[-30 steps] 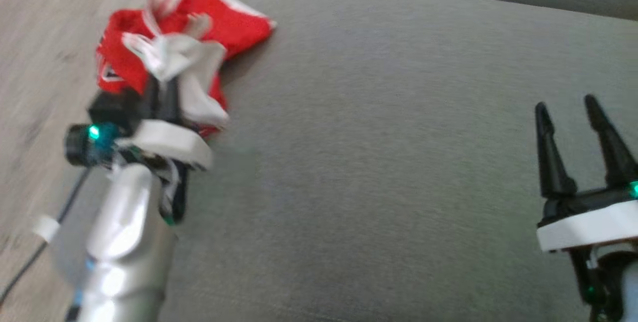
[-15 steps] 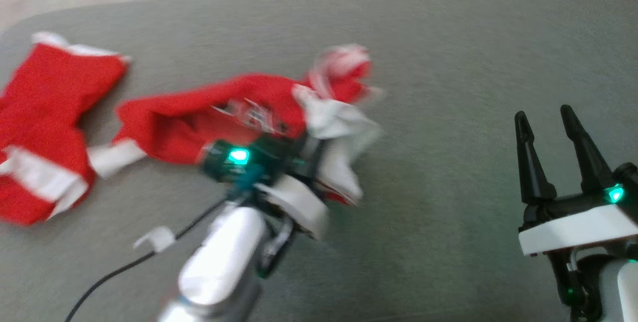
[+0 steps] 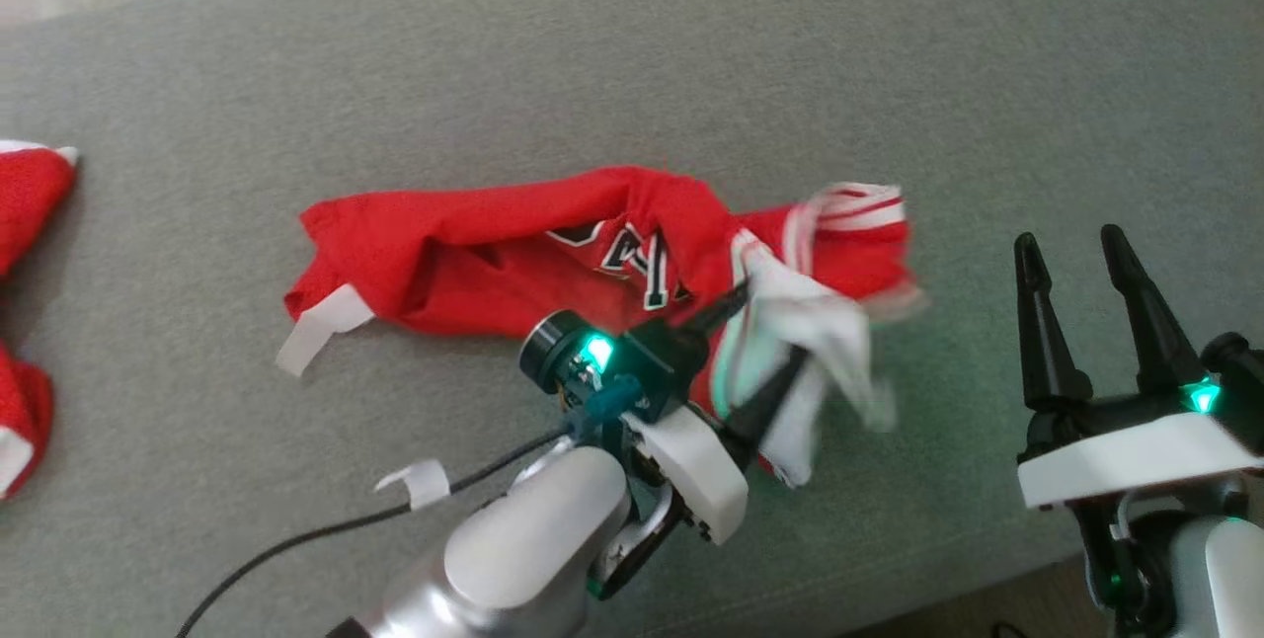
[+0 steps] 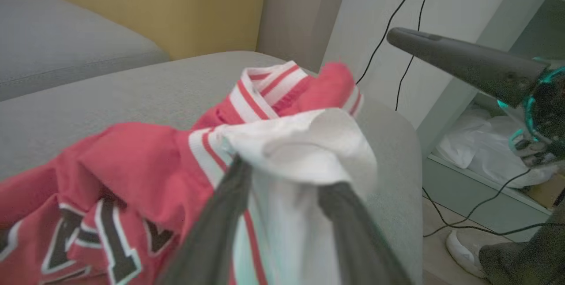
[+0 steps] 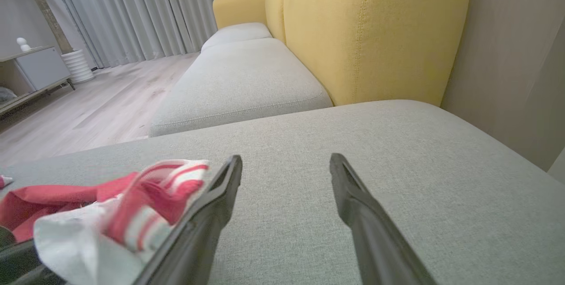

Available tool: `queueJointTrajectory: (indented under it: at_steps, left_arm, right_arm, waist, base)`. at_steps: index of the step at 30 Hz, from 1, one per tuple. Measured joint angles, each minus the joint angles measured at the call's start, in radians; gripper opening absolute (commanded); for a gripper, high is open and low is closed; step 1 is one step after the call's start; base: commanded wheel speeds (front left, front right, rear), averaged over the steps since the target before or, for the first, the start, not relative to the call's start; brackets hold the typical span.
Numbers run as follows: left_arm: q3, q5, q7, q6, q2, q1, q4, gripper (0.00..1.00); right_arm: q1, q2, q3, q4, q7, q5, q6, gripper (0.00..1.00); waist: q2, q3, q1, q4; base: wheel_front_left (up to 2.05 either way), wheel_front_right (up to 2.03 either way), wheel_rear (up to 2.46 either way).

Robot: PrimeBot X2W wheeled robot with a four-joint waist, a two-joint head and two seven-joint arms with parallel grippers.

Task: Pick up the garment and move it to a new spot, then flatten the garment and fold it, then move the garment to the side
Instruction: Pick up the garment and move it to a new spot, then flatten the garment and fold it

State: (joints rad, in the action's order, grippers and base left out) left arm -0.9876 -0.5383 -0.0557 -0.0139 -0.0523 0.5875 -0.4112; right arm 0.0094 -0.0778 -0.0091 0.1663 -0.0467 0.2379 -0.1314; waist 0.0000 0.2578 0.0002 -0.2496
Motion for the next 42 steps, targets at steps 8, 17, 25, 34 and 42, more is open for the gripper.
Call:
queueJointTrajectory:
  at_steps: [8,17,25,34,42]
  left_arm:
    - [0.016,-0.025,-0.165,0.097,0.000,0.008,-0.024,1.00]
    - [0.254,0.028,-0.197,0.224,-0.137,-0.086,0.080,1.00]
    - [0.524,0.085,-0.197,0.213,-0.262,-0.291,0.257,1.00]
    - [0.597,0.070,-0.170,0.158,-0.355,-0.449,0.262,1.00]
    - [0.593,0.054,-0.112,0.188,-0.358,-0.510,0.305,1.00]
  right_arm:
    - [0.001,0.000,-0.002,-0.003,0.000,-0.001,0.000,1.00]
    - [0.024,-0.001,-0.004,0.015,-0.017,-0.006,0.000,1.00]
    - [0.047,-0.007,-0.007,0.027,-0.034,-0.010,0.000,1.00]
    - [0.091,-0.009,-0.007,0.049,-0.060,-0.030,0.000,1.00]
    - [0.137,0.001,-0.006,0.062,-0.077,-0.037,0.000,1.00]
  waist:
    - [0.0000,-0.040,-0.0001,0.071]
    - [0.0000,-0.102,-0.0003,0.176]
    - [0.0000,-0.131,-0.0003,0.262]
    - [0.0000,-0.163,-0.0003,0.296]
    - [0.0000,-0.192,-0.0002,0.280]
  base:
    - [0.00,0.00,0.00]
    - [0.00,0.00,0.00]
    - [0.00,0.00,0.00]
    - [0.00,0.00,0.00]
    - [0.00,0.00,0.00]
